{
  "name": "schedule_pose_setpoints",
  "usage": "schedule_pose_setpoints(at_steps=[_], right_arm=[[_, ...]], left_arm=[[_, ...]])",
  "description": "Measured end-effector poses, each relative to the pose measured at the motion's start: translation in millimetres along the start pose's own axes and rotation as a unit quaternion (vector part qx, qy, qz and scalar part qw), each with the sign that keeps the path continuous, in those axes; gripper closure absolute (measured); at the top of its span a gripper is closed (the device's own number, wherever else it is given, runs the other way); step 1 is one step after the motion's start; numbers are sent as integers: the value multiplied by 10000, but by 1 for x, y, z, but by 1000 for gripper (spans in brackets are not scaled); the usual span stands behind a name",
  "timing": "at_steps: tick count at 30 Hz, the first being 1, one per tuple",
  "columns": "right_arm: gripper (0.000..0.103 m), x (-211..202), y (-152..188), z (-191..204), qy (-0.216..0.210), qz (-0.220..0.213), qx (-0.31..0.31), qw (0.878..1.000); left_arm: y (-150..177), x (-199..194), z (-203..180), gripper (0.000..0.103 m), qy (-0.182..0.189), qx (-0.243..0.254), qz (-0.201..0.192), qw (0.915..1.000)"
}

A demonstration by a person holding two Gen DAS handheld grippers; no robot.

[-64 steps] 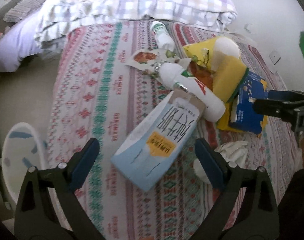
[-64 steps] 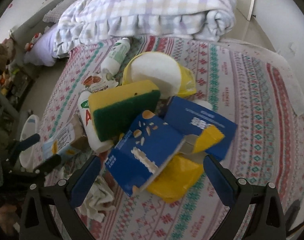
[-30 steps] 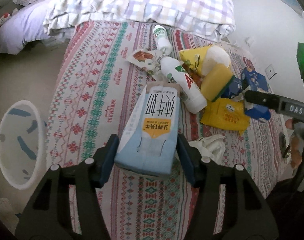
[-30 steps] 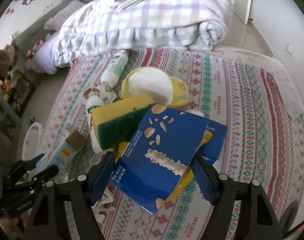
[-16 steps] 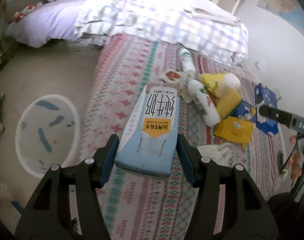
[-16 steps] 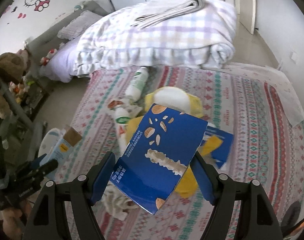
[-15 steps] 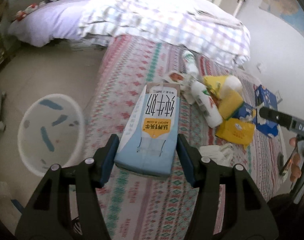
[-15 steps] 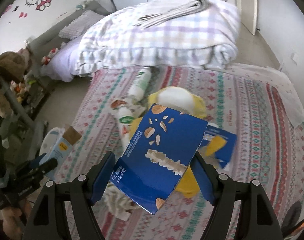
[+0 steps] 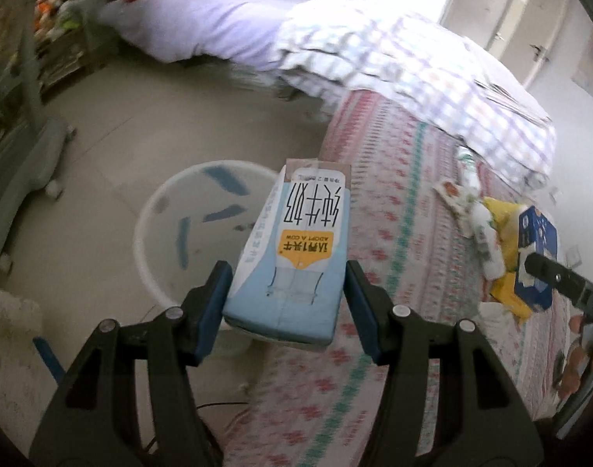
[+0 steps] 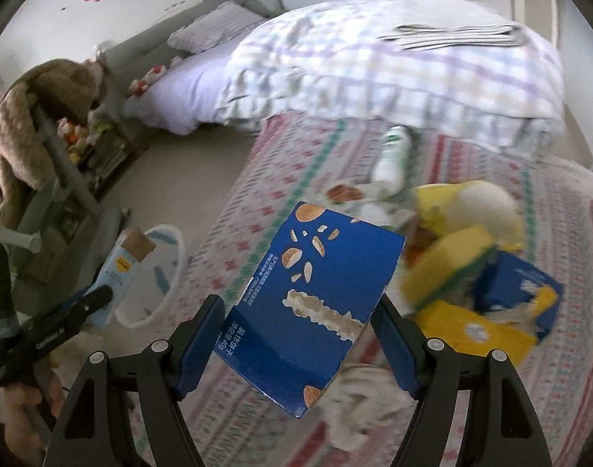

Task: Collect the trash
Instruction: 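Carry the milk carton and blue box to the white wastebasket and release both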

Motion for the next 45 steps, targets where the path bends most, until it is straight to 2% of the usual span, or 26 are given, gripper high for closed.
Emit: schedule_pose_setpoints(at_steps=[3,10,14,16,17,18,22,25,28,33,39,40,42,45], right_arm=[[25,15,3,20,-136,88,-47,9999],[25,40,13,60,-316,172,-193,9992],[25,47,14,79,-453,71,-274,9986],[25,51,18,90,-603,119,-314,9976],[25,55,20,96,-649,157,-350,9972],[25,57,23,100,-655,185,-392,9969],[25,67,30,113,-538,264,-624,9963],[25,78,28,121,-513,282,-606,9964],[25,90,27,132,-572,353,-492,9965],[25,111,26,161,-670,415,-444,9959],[23,128,22,190,-674,424,-602,9950],[23,129,21,193,-733,406,-609,9946],[21,127,14,200,-1177,294,-487,9914],[16,123,5,196,-1280,254,-200,9912]], left_arm=[[2,5,20,43,-104,-144,36,9998],[2,7,38,43,-104,-339,-13,9994],[-1,2,42,41,-9,-284,-235,9993],[-4,-4,50,32,-183,-346,-357,9986],[-4,-7,55,20,-280,-407,-383,9980],[-4,-10,60,17,-362,-480,-431,9973],[5,-18,88,16,-705,-663,-317,9948],[19,-24,116,6,-1435,-743,-188,9867],[33,-26,136,6,-1728,-748,7,9821],[44,-33,156,6,-1998,-713,106,9772],[52,-36,161,6,-2030,-583,189,9773],[52,-35,161,6,-2046,-535,217,9771],[54,-35,161,6,-2048,-492,247,9773],[55,-35,162,6,-1978,-538,273,9784]])
Point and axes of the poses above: each gripper's, at about its wrist camera, not at the fingertips, and x roughly the way its jaws point, z to its left, y to its underside, the point moved 9 cm from there along x, roughly the way its jaws point, and after that the axes turned 4 degrees about x, right-handed, at the moved point
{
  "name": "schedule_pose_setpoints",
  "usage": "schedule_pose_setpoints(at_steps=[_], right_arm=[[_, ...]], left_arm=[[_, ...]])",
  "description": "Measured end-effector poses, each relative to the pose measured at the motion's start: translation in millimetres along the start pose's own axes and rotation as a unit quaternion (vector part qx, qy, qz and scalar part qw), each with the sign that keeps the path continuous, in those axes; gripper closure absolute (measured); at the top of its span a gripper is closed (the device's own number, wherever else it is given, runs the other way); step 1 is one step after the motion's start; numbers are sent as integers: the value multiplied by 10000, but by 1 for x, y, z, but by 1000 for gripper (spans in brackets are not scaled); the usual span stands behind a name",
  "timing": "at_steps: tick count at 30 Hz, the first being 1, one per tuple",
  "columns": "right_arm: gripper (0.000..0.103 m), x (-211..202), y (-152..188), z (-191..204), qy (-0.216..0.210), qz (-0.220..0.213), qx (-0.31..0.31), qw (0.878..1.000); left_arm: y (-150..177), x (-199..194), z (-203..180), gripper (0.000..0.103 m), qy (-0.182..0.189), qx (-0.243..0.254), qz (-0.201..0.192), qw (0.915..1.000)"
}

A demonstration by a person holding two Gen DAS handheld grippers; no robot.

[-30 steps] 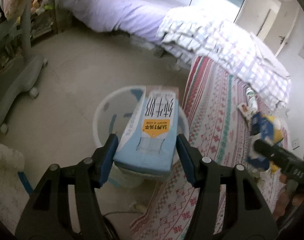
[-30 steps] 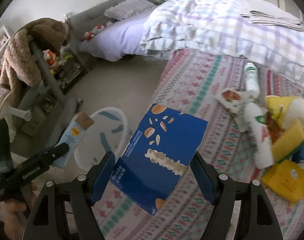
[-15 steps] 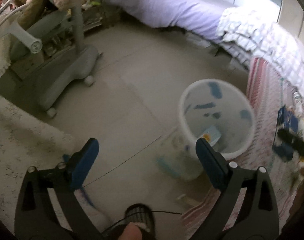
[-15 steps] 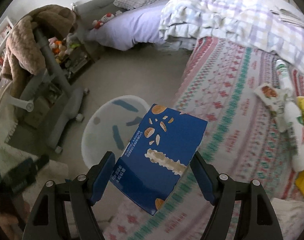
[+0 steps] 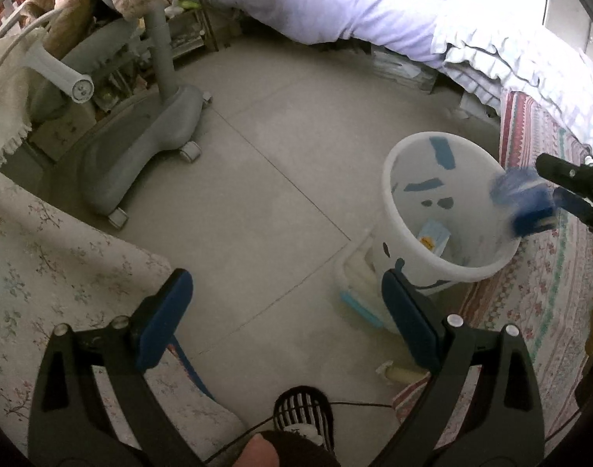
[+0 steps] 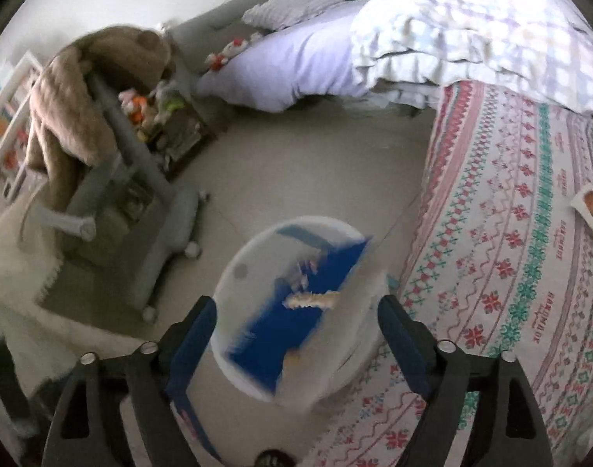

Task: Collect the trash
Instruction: 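Carry the milk carton and blue box to the white wastebasket and release both, then grasp the crumpled white tissue with the left tool while the right tool grasps the yellow wrapper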

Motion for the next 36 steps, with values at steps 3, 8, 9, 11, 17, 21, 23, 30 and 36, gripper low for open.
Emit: schedule_pose_setpoints(at_steps=[3,8,9,11,17,21,23,30,36], right_arm=[[16,-10,-4,-7,144,-25,-17,9999],[16,-40,-7,-27,734,-97,-363,9966],[16,-46,-6,-33,794,-97,-393,9960],[16,-63,-4,-45,890,-90,-428,9951],[16,-118,-1,-88,1136,-203,-419,9924],[16,-159,3,-118,1238,-256,-317,9915],[16,-177,8,-135,1309,-245,-231,9908],[16,-225,28,-195,1721,-256,39,9847],[16,-246,39,-248,1870,-253,514,9807]], left_arm=[[1,0,-2,6,93,-77,56,9999],[1,-4,-13,6,208,-67,88,9997],[1,-5,-14,6,230,-67,76,9997],[2,-10,-18,6,263,-78,41,9996],[6,-19,-38,6,434,26,62,9990],[9,-26,-52,6,498,109,65,9987],[10,-31,-60,6,635,87,91,9979],[15,-45,-107,6,1016,366,134,9941],[25,-56,-157,6,1395,687,291,9874]])
Point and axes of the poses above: each gripper's, at about its wrist camera, not at the fingertips, and x roughly the way its jaws point, z to its left, y to its underside, the point moved 9 cm from there along x, roughly the way its jaws point, and after that the axes turned 4 degrees about x, right-handed, at the moved point
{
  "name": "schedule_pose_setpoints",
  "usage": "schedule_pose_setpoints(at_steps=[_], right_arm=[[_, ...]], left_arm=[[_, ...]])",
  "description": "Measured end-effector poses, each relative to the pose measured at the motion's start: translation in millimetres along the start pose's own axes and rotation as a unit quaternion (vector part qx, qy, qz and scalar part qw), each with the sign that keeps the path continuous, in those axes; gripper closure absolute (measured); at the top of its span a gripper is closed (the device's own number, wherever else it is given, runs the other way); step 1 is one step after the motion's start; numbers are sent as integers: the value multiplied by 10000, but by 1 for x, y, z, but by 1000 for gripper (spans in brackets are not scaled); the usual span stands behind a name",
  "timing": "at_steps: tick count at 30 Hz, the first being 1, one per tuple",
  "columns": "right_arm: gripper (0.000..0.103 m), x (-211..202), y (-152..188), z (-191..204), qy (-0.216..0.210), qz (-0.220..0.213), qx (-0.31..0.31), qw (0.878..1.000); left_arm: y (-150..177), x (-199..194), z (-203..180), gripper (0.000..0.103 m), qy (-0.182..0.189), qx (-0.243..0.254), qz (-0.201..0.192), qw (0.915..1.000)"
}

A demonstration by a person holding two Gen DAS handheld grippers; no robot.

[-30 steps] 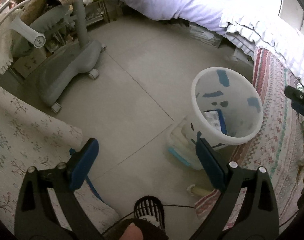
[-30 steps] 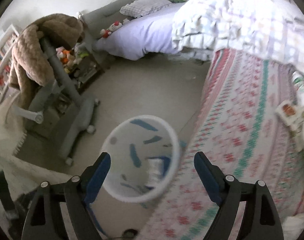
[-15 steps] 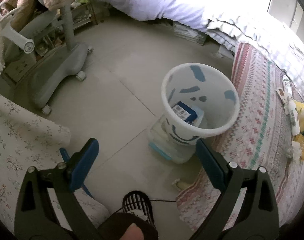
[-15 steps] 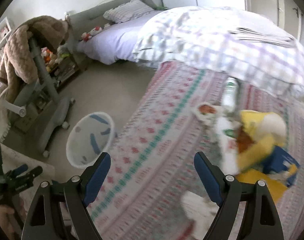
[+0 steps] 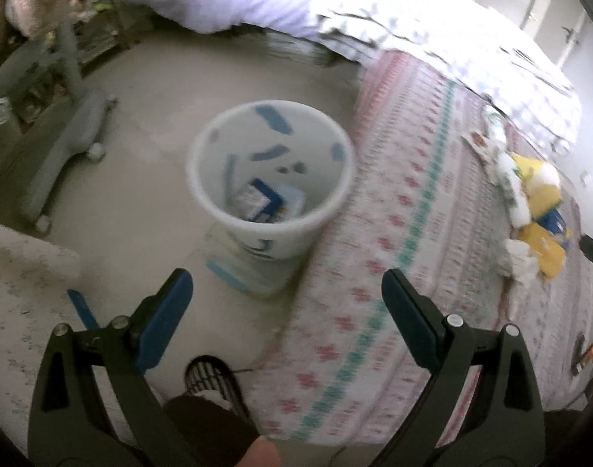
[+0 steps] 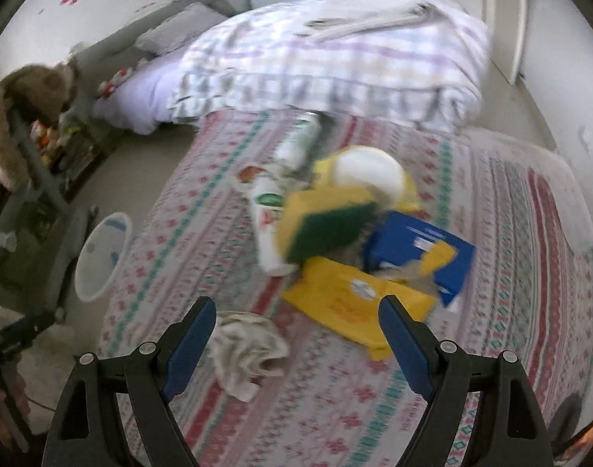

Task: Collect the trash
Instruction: 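Grasp the crumpled white tissue with the left tool while the right tool grasps the yellow wrapper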

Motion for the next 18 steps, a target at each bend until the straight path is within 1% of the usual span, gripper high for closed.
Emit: schedule_pose_setpoints(at_steps=[3,7,9,13,18], right_arm=[[16,1,-4,-26,-56,64,293,9995],[16,2,-5,-48,-9,145,369,9992],[16,5,-3,-57,3,215,437,9988],[16,8,-3,-75,46,303,505,9983],[16,11,5,-85,14,446,581,9973]], left_arm=[[-2,1,-26,6,169,133,57,9998],[-6,4,-68,6,362,408,105,9985],[-7,7,-87,6,437,544,134,9975],[-10,12,-128,6,804,718,157,9940],[-8,21,-169,6,1103,943,211,9892]])
Point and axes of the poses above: each gripper's, at about its wrist camera, not at the fingertips, and x roughly the way its jaws point, z to its left, y to its underside, the point moved 9 cm from there along x, roughly the way its jaws point, and after that the axes turned 4 degrees about x, right-handed, at the moved point
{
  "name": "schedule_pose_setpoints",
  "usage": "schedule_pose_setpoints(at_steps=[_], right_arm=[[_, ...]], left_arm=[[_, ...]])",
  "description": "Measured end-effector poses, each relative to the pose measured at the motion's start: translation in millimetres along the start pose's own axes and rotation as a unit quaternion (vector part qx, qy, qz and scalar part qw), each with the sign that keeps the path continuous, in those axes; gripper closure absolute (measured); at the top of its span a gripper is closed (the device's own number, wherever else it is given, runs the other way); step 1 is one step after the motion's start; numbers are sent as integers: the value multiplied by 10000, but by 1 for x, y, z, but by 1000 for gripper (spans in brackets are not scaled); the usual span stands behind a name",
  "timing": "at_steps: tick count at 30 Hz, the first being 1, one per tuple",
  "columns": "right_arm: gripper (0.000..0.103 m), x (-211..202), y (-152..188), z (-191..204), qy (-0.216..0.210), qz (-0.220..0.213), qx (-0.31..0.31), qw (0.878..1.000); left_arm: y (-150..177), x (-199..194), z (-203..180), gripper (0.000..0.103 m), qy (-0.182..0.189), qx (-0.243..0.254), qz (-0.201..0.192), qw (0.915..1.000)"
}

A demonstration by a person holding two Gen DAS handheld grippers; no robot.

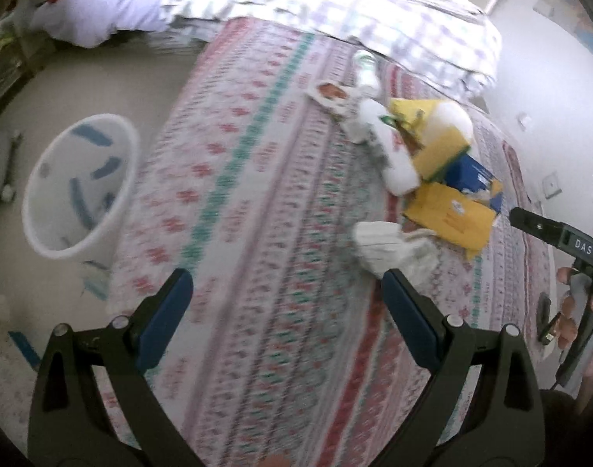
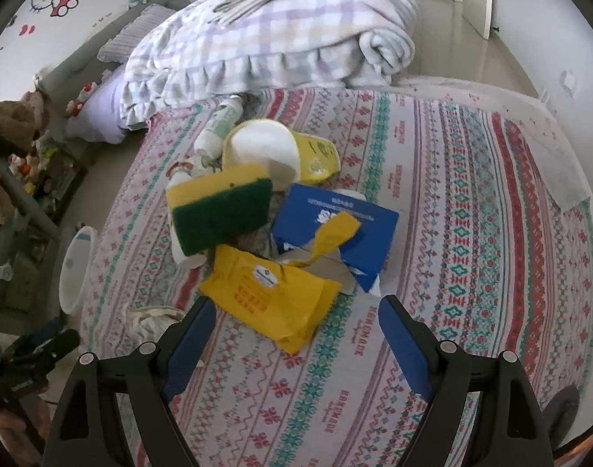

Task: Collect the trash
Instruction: 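Grasp the crumpled white tissue with the left tool while the right tool grasps the yellow wrapper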

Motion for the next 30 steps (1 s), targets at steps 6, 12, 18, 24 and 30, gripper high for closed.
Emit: schedule_pose_setpoints(at_steps=[6,12,18,24,30], right_arm=[[16,11,3,-7,-125,171,123,9997],[16,23,5,-6,-129,267,30,9996],[16,31,3,-4,-225,291,151,9992],[17,45,4,-5,-196,384,234,9988],[36,63,10,-6,-191,619,308,9974]], left_arm=[[-4,20,-33,6,439,122,41,9990],[-4,42,-59,14,729,170,146,9971],[-4,55,-69,23,857,137,225,9960],[-6,58,-78,36,1035,124,196,9944],[-8,56,-84,46,1022,264,160,9943]])
Point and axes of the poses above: each gripper's, at about its wrist camera, not at the fingertips, and x roughly the way its jaws point, z to its left, y to its underside, the point moved 9 cm from there along x, roughly the way its jaws point, and after that the axes turned 4 degrees about x, right-handed, at the moved point
